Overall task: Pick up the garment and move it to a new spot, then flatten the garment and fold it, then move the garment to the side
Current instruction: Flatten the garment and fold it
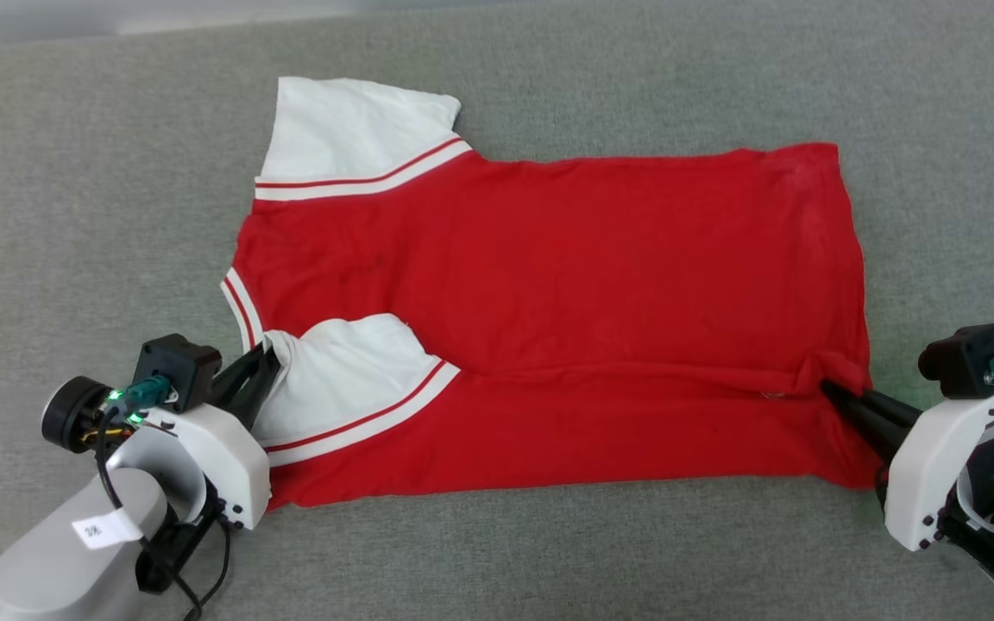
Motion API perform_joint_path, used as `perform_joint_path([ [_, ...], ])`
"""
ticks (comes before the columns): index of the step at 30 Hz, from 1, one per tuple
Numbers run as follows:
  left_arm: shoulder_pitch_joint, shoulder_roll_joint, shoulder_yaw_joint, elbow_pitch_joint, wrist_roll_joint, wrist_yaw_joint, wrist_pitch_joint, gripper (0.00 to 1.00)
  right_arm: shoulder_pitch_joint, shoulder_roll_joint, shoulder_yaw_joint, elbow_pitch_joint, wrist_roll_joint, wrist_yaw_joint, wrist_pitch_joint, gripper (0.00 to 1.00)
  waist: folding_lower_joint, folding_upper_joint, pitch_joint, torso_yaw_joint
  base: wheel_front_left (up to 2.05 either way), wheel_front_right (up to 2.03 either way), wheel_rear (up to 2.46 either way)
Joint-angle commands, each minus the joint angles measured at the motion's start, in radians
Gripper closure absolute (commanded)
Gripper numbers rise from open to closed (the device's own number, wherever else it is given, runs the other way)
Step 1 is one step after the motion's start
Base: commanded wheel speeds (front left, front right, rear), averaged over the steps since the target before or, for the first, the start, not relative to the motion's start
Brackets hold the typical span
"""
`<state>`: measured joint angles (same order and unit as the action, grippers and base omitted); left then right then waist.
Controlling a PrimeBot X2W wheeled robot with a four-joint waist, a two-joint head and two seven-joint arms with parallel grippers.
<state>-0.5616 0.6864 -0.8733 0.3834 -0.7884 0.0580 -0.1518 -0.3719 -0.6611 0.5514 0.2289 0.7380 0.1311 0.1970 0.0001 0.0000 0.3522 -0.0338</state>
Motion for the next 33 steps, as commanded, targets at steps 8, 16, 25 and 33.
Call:
perform_joint_path([
  [8,-0.05,0.048,0.011,-0.014,0.036,-0.001,-0.021,0.0,0.036,-0.032,-0.051,-0.07,-0.005,-0.001,-0.057,0.0,-0.0001,0.0,-0.112,0.035,0.0,0.0,0.0],
  [16,-0.127,0.126,0.022,-0.145,-0.017,-0.045,0.141,0.0,0.076,-0.034,-0.11,-0.13,-0.026,-0.001,-0.032,0.0,-0.0001,0.0,-0.156,0.055,0.0,0.0,0.0],
  [25,-0.204,0.167,-0.031,-0.225,-0.171,-0.108,0.561,0.0,0.09,-0.017,-0.147,-0.166,-0.047,-0.001,0.005,0.0,-0.0001,0.0,-0.163,0.064,0.0,0.0,0.0],
  [33,-0.215,0.183,-0.092,-0.226,-0.314,-0.124,0.877,0.0,0.097,0.01,-0.149,-0.182,-0.049,-0.001,0.043,0.0,-0.0001,0.0,-0.14,0.048,0.0,0.0,0.0],
])
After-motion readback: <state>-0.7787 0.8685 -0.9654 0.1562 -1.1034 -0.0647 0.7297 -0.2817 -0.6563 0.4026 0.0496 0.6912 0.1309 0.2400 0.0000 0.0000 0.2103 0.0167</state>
